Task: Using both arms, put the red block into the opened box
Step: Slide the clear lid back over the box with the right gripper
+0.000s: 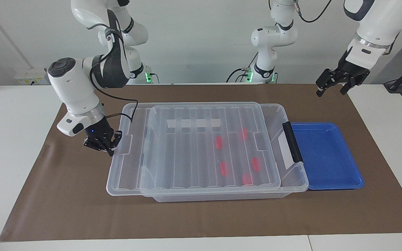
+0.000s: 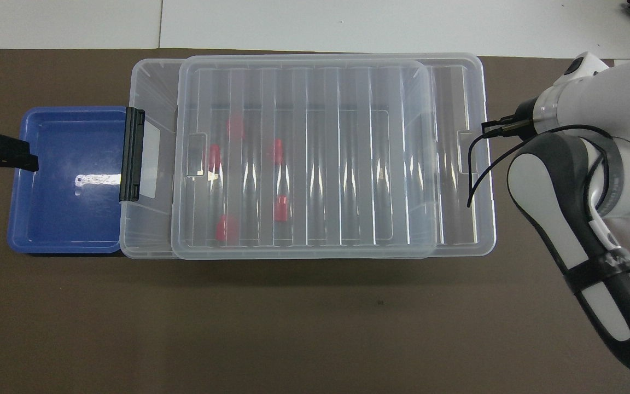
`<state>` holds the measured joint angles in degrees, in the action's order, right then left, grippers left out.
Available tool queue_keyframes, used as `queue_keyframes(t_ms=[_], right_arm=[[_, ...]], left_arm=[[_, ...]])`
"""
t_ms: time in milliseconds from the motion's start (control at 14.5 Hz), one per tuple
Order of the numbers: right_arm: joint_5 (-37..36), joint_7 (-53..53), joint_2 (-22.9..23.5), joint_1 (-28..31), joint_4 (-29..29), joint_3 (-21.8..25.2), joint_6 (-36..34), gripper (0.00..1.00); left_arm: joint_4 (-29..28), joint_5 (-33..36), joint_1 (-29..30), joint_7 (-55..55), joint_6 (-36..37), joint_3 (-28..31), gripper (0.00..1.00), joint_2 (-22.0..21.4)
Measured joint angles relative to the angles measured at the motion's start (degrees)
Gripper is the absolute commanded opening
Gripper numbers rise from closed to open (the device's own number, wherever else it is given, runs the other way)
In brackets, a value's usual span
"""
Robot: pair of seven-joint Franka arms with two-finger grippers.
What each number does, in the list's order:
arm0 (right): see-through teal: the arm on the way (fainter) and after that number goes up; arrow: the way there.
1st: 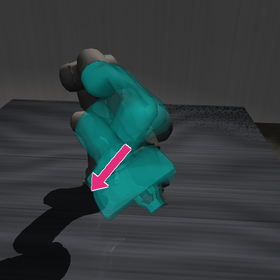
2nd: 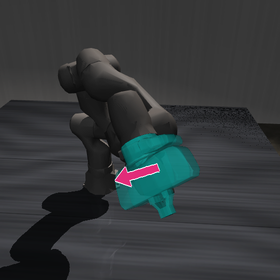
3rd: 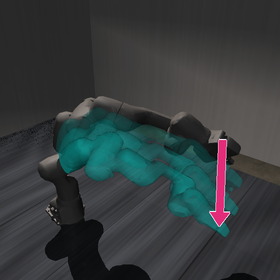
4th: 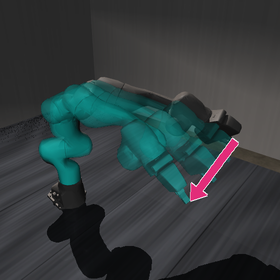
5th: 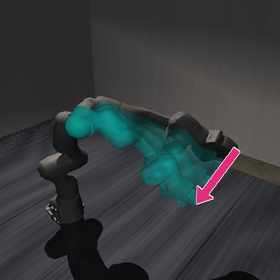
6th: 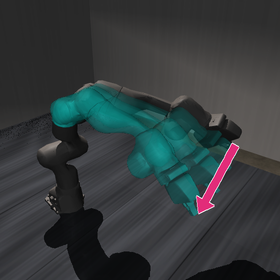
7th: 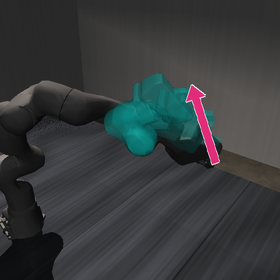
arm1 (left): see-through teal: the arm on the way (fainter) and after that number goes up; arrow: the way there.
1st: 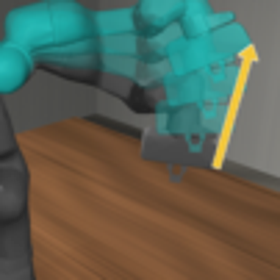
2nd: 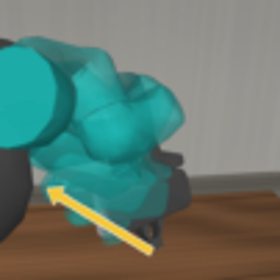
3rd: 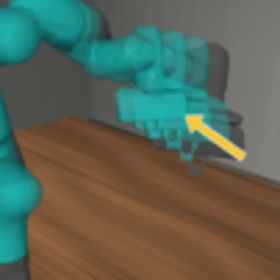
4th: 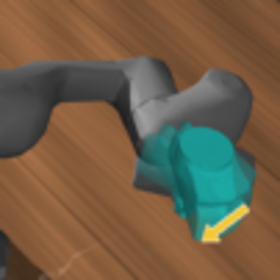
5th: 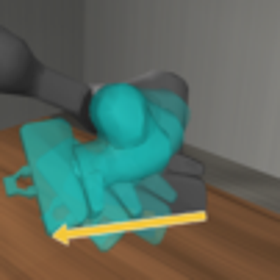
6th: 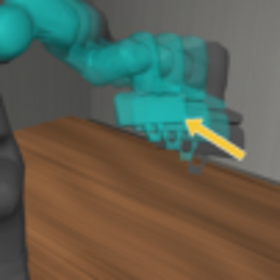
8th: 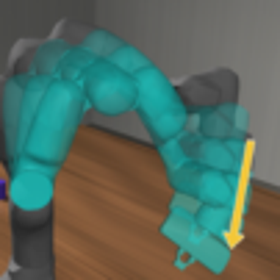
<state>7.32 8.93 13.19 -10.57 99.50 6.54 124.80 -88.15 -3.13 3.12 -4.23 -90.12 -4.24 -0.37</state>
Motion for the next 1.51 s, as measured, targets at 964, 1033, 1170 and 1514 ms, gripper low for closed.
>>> queue_keyframes(t_ms=[964,1033,1170,1514], right_arm=[[0.0,-7.3,0.0,-5.2,0.1,0.0,0.4,0.00],[0.0,-7.4,0.0,-5.2,0.1,0.0,0.4,0.67],[0.0,-7.5,0.0,-5.2,0.1,0.0,0.4,1.00],[-3.3,-9.6,-2.0,-4.4,-1.3,1.5,-5.3,1.00]], left_arm=[[-0.1,-0.1,0.0,0.1,-0.6,-0.1,1.00,0.0],[-0.1,-0.1,0.0,0.1,-0.6,0.0,1.00,0.0],[-0.1,-0.1,0.1,0.1,-0.6,0.0,1.00,0.0],[-0.1,-0.1,0.3,0.3,-0.6,0.0,1.00,0.0]])
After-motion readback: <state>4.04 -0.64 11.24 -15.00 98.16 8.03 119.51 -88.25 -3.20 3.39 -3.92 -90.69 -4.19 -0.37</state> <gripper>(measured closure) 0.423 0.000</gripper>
